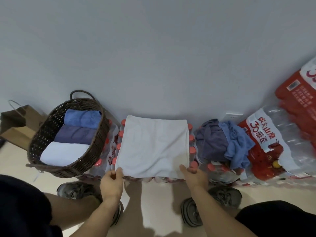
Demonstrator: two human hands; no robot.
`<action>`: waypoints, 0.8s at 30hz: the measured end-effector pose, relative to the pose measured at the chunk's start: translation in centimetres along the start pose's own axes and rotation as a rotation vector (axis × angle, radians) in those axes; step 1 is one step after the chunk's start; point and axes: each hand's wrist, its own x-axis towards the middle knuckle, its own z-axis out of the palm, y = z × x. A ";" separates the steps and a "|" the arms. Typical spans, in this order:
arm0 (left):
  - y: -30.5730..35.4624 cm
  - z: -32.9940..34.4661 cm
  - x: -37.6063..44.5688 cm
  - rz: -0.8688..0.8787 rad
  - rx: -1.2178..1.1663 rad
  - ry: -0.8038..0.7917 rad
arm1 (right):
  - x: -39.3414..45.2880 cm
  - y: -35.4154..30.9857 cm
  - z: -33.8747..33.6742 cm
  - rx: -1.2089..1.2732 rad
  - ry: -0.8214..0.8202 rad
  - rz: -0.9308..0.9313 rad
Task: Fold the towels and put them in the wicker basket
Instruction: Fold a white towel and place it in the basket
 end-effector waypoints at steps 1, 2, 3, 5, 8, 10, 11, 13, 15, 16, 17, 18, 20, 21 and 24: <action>0.1 -0.2 0.3 -0.039 -0.056 0.001 | 0.0 0.3 0.0 0.001 -0.026 0.025; 0.2 -0.2 0.6 -0.070 -0.100 0.000 | 0.0 0.5 0.0 0.000 -0.062 0.049; 0.2 -0.2 0.9 -0.097 -0.136 -0.005 | 0.0 0.7 0.0 0.010 -0.104 0.079; 0.3 -0.2 1.3 -0.145 -0.213 -0.022 | 0.2 0.9 -0.4 0.072 -0.176 0.138; 0.3 -0.2 1.4 -0.182 -0.274 -0.035 | 0.3 1.4 -1.0 0.122 -0.225 0.174; 0.4 -0.3 1.4 -0.192 -0.293 -0.040 | 0.2 1.8 -1.1 0.150 -0.273 0.204; 0.5 -0.4 1.3 -0.194 -0.303 -0.041 | 0.0 1.9 -1.0 0.179 -0.302 0.216; 0.7 -0.6 1.2 -0.193 -0.320 -0.043 | -0.3 1.8 -0.8 0.224 -0.313 0.210; 0.9 -0.9 1.1 -0.194 -0.319 -0.031 | -0.4 1.5 -1.1 0.269 -0.218 0.185; 1.0 -1.0 1.0 -0.195 -0.315 -0.019 | -0.4 1.6 -1.4 0.299 -0.150 0.184; 1.2 -1.1 1.0 -0.196 -0.312 -0.008 | -0.3 1.6 -1.7 0.331 -0.090 0.198; 1.4 -1.3 1.1 -0.196 -0.307 0.001 | -0.3 1.6 -2.1 0.358 -0.045 0.222; 1.5 -1.4 1.3 -0.199 -0.272 0.006 | -0.4 1.6 -2.5 0.405 -0.018 0.281; 1.4 -1.4 1.4 -0.202 -0.252 0.002 | -0.5 1.6 -2.4 0.420 -0.026 0.298; 1.3 -1.6 1.6 -0.224 -0.239 0.006 | -0.6 1.5 -2.0 0.441 -0.057 0.322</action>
